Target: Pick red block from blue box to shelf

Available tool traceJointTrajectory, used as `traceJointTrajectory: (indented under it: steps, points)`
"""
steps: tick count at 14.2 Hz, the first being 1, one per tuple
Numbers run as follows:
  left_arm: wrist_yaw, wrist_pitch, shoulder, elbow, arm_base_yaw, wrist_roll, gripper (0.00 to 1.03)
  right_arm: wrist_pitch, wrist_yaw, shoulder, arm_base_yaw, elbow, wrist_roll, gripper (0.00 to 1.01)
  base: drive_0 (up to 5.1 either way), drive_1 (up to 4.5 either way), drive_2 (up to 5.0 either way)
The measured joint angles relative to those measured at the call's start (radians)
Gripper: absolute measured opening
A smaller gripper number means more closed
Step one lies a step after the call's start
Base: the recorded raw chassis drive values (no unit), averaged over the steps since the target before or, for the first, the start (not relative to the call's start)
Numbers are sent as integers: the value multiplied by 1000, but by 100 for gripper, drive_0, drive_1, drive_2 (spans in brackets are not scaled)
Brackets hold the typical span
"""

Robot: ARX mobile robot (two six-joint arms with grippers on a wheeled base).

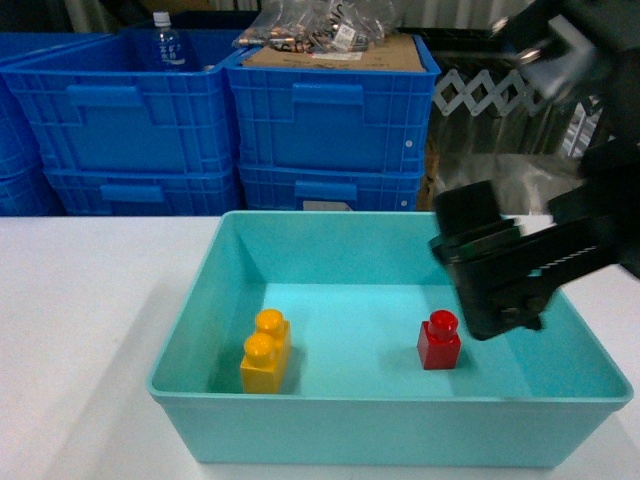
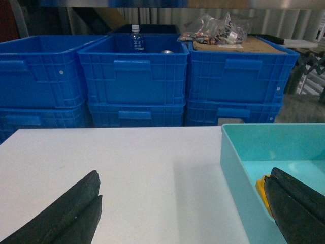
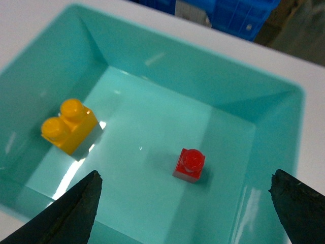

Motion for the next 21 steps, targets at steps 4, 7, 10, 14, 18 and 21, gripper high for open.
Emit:
traceJointTrajectory:
  steps: [4,7,10,14,18,21]
  points:
    - [0,0,0,0,0,0,98,-133,116,479,19,356,95,98,0,0,0]
    - [0,0,0,0,0,0,98,-151,137,594,18,417,126,98,0,0,0]
    - [0,0,0,0,0,0,98,-160,159,687,-2,486,157,98,0,0,0]
    - [0,0,0,0,0,0,98,-178,176,761,-15,499,204,77,0,0,0]
    - [0,0,0,0,0,0,98,-95,160,724,-15,454,230,32,0,0,0]
    - [0,0,0,0,0,0,98,4,119,475,-31,285,233,29,0,0,0]
